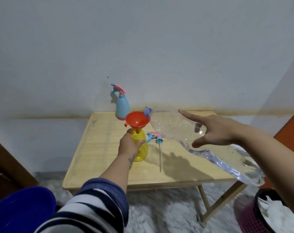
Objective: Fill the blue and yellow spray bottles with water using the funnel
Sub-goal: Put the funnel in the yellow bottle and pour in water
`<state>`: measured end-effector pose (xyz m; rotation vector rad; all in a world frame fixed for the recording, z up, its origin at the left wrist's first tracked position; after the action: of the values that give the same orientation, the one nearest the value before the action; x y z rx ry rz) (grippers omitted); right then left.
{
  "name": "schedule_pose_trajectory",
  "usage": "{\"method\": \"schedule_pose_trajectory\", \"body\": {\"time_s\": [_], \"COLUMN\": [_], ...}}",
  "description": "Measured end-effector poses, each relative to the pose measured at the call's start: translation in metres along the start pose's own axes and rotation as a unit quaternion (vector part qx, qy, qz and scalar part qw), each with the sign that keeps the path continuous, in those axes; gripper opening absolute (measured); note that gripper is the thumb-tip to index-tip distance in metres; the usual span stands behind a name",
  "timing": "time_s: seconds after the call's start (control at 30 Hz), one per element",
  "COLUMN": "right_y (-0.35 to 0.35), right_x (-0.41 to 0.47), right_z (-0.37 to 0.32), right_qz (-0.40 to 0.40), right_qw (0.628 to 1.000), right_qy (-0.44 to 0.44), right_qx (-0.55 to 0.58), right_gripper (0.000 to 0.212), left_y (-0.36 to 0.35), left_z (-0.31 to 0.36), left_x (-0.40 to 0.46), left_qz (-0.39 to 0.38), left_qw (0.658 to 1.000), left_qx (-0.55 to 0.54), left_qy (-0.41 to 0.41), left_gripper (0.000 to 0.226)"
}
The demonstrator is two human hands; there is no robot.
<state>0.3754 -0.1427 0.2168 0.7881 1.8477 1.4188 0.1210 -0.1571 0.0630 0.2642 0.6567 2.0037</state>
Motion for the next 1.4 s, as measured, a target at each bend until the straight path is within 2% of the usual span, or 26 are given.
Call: {"method": "schedule_pose_trajectory", "body": {"time_s": [1.4], "right_y": [0.013], "right_x": [0.007], "right_z": [-0.009], "right_qz": [-0.006], "right_qw": [0.998], "right_qy": [0.016], "right_qx": [-0.061], "right_gripper": [0.096], "left_y": [-0.003], "left_z": [0.004], "left_x": [-0.003], "left_qz": [0.003], "left_qw": [1.0], "left_qx": [0.019], "left_qy": [0.014], "left_gripper": [0.063]}}
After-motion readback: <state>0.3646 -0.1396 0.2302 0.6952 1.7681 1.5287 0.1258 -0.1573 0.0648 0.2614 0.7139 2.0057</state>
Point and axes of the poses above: each hand's wrist, its own x-axis towards the middle knuckle, its own y-axis out of the back of the hand, z = x × y, the point moved 7 cm from there along x, towards the middle knuckle, and after that the axes turned 3 degrees about y, right-handed, at the moved point
